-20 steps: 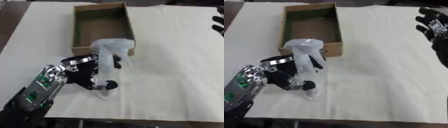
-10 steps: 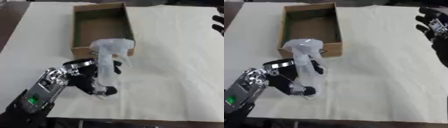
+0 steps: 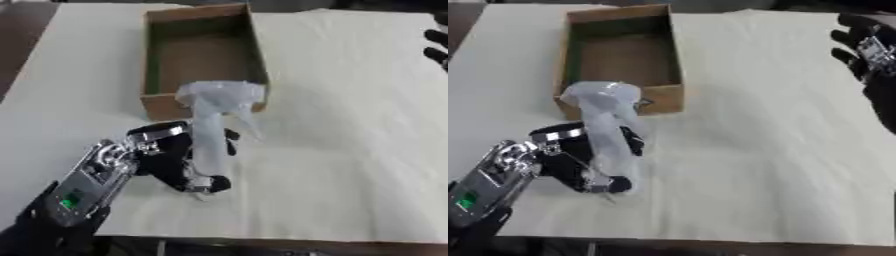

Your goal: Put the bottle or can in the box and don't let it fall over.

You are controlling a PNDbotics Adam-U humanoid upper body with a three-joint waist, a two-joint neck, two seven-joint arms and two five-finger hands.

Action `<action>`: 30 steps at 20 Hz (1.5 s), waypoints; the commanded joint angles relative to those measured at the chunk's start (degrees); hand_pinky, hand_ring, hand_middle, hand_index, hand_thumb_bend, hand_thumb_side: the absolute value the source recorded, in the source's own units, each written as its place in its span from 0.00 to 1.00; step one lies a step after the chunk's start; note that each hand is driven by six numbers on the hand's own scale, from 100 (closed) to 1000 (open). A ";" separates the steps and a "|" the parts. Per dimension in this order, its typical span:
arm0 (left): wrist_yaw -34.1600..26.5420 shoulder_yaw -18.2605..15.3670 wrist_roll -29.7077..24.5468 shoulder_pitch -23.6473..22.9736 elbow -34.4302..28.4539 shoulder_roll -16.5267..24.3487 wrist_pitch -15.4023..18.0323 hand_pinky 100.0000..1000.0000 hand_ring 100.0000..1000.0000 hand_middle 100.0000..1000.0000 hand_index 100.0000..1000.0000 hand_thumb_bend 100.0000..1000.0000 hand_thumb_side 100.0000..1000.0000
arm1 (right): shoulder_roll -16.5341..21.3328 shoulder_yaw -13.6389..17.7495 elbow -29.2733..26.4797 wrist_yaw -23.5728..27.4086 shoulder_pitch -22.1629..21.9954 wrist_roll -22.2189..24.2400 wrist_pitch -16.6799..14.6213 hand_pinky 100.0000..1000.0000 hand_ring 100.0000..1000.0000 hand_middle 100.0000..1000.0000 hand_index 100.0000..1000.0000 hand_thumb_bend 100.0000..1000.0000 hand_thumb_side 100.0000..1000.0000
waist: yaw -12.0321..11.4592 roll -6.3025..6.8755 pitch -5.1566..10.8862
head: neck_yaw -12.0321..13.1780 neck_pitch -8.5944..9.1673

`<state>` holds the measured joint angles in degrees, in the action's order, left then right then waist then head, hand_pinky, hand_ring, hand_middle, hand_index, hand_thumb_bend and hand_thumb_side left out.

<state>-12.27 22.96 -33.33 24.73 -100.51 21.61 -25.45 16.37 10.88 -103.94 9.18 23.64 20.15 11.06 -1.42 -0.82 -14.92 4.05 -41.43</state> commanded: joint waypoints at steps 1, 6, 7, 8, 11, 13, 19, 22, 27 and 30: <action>-0.97 0.03 0.74 0.55 -0.18 -0.03 0.06 0.88 1.00 0.90 0.62 0.35 0.00 | 0.66 0.19 -1.01 0.32 0.69 0.13 -0.15 1.00 1.00 1.00 0.85 0.00 0.54 | 0.11 -0.02 0.74 | 0.10 0.74; -2.19 0.28 1.26 0.64 0.18 -0.25 0.34 0.85 1.00 0.88 0.58 0.33 0.00 | 0.62 0.23 -1.01 0.32 0.73 0.11 -0.15 1.00 1.00 1.00 0.85 0.00 0.54 | 0.17 -0.08 0.67 | 0.11 0.76; -2.43 0.35 1.28 0.66 0.24 -0.29 0.38 0.84 1.00 0.87 0.57 0.32 0.00 | 0.61 0.23 -1.02 0.33 0.74 0.10 -0.15 1.00 1.00 1.00 0.84 0.00 0.54 | 0.18 -0.09 0.67 | 0.13 0.75; -2.67 0.44 1.25 0.69 0.30 -0.31 0.39 0.82 1.00 0.86 0.56 0.31 0.00 | 0.61 0.24 -1.02 0.33 0.74 0.10 -0.15 1.00 1.00 1.00 0.84 0.00 0.54 | 0.19 -0.09 0.66 | 0.15 0.74; -2.99 0.60 1.31 0.74 0.62 -0.33 0.40 0.77 1.00 0.81 0.54 0.29 0.00 | 0.58 0.25 -1.04 0.36 0.77 0.07 -0.13 1.00 1.00 1.00 0.84 0.00 0.53 | 0.22 -0.10 0.66 | 0.18 0.73; -3.08 0.68 1.42 0.76 0.85 -0.38 0.43 0.75 1.00 0.78 0.51 0.09 0.00 | 0.57 0.27 -1.06 0.37 0.78 0.04 -0.12 1.00 1.00 1.00 0.84 0.00 0.53 | 0.23 -0.11 0.64 | 0.20 0.74; -2.85 0.82 3.52 0.72 1.81 -0.46 0.29 0.90 1.00 0.74 0.47 0.00 0.55 | 0.56 0.29 -1.08 0.36 0.81 -0.01 -0.10 1.00 1.00 1.00 0.84 0.00 0.53 | 0.24 -0.13 0.60 | 0.36 0.80; -2.20 0.89 4.54 0.70 1.98 -0.45 0.13 1.00 1.00 0.72 0.43 0.00 0.52 | 0.57 0.28 -1.08 0.34 0.82 0.00 -0.10 1.00 1.00 1.00 0.84 0.00 0.53 | 0.21 -0.14 0.60 | 0.46 0.84; -1.58 1.02 5.74 0.63 2.15 -0.52 0.22 1.00 0.93 0.66 0.33 0.00 0.49 | 0.56 0.30 -1.13 0.34 0.84 -0.07 -0.07 1.00 1.00 1.00 0.84 0.00 0.53 | 0.22 -0.15 0.59 | 0.47 0.81; -1.56 1.10 5.77 0.57 2.09 -0.62 0.75 1.00 0.86 0.60 0.26 0.00 0.49 | 0.56 0.32 -1.14 0.34 0.85 -0.13 -0.05 1.00 1.00 1.00 0.83 0.00 0.53 | 0.23 -0.16 0.57 | 0.47 0.78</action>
<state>-14.13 23.98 -27.76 24.84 -98.02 20.63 -24.90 16.34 10.89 -103.98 9.18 23.67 20.11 11.09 -1.22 -0.89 -15.04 4.40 -41.18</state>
